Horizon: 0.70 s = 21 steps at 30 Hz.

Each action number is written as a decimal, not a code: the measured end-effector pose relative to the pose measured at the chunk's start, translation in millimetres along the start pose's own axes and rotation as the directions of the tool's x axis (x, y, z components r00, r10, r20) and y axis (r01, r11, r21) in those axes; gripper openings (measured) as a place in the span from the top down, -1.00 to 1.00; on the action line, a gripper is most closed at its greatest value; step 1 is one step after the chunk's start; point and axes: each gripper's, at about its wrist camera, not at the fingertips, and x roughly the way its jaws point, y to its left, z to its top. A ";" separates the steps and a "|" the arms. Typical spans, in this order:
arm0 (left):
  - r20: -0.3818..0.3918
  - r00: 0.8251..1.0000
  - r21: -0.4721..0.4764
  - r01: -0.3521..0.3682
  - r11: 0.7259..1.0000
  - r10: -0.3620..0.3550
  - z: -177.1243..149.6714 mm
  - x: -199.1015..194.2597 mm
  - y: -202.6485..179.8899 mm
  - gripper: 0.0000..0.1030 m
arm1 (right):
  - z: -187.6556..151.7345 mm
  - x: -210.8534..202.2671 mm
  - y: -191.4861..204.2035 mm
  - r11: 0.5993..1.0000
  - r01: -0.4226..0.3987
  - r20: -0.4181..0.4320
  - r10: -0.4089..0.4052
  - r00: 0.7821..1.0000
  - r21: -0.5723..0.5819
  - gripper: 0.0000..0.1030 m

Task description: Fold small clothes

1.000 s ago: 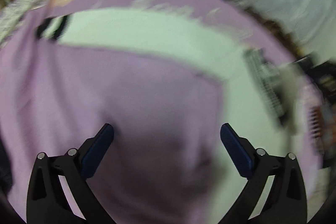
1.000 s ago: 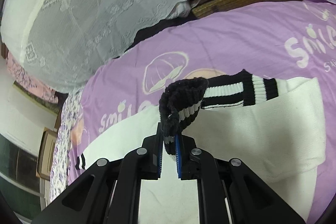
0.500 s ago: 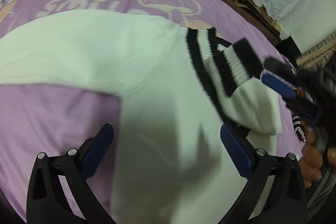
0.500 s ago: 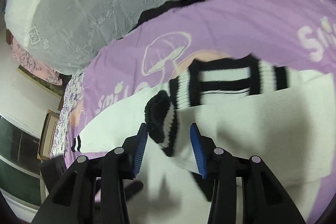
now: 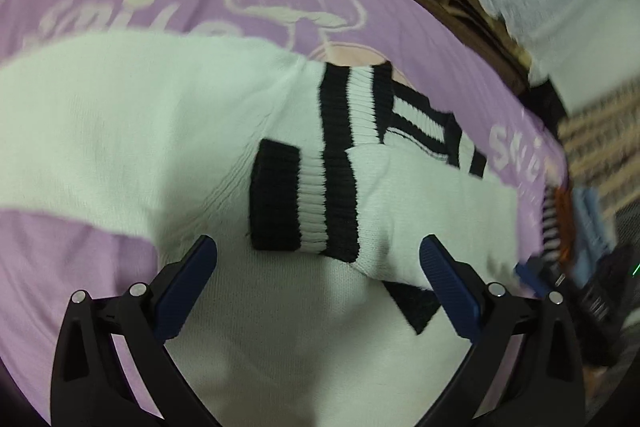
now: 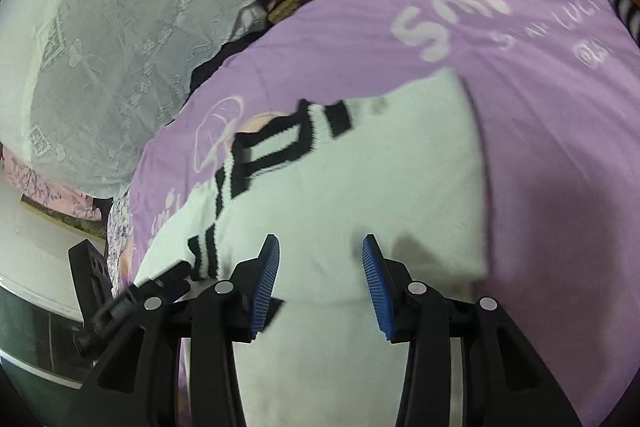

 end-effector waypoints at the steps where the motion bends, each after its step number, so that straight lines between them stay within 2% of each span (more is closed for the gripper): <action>1: -0.006 1.000 -0.053 0.030 0.998 -0.030 -1.8 0.8 5.7 -0.90 | -1.8 -0.8 -3.5 1.000 0.002 -0.001 -0.002 1.000 0.005 0.12; 4: 0.009 0.997 -0.106 0.082 0.991 -0.082 -6.4 0.1 2.8 -0.86 | -4.1 1.5 -12.4 1.000 0.005 -0.008 -0.005 1.000 0.028 0.12; 7: 0.032 0.998 -0.091 0.057 0.994 -0.054 0.2 6.0 -7.5 -0.76 | -3.7 1.9 -16.7 0.999 -0.003 -0.005 0.003 1.000 0.047 0.12; 10: 0.039 0.999 -0.156 0.042 0.987 -0.036 13.0 16.9 -0.5 -0.56 | -0.7 -1.1 -13.6 0.999 -0.006 0.010 0.006 1.000 0.034 0.12; 12: 0.047 0.998 -0.201 0.041 0.979 -0.032 19.4 17.9 7.1 -0.08 | 1.3 -3.9 -12.2 0.999 -0.009 0.023 0.008 1.000 0.031 0.12; 13: 0.059 0.997 -0.216 0.051 0.975 -0.039 22.3 15.6 11.6 0.08 | 1.8 -4.6 -12.4 1.000 -0.007 0.027 0.007 1.000 0.030 0.12; 15: 0.074 0.996 -0.216 0.064 0.974 -0.049 25.7 10.4 17.0 0.68 | 2.6 -5.0 -13.8 0.999 -0.003 0.033 0.002 0.999 0.032 0.12; 16: 0.083 0.995 -0.207 0.065 0.976 -0.049 27.0 6.4 19.9 0.75 | 2.6 -4.4 -14.5 0.999 -0.003 0.032 0.002 0.999 0.035 0.12; 19: 0.102 0.994 -0.202 0.064 0.977 -0.044 26.5 -1.1 24.5 0.76 | 3.0 -1.6 -15.0 0.999 -0.005 0.028 0.004 1.000 0.040 0.12; 21: 0.100 0.992 -0.202 0.097 0.974 -0.078 24.8 -2.7 25.4 0.74 | 2.4 -0.1 -13.5 0.999 -0.012 0.021 0.011 1.000 0.038 0.12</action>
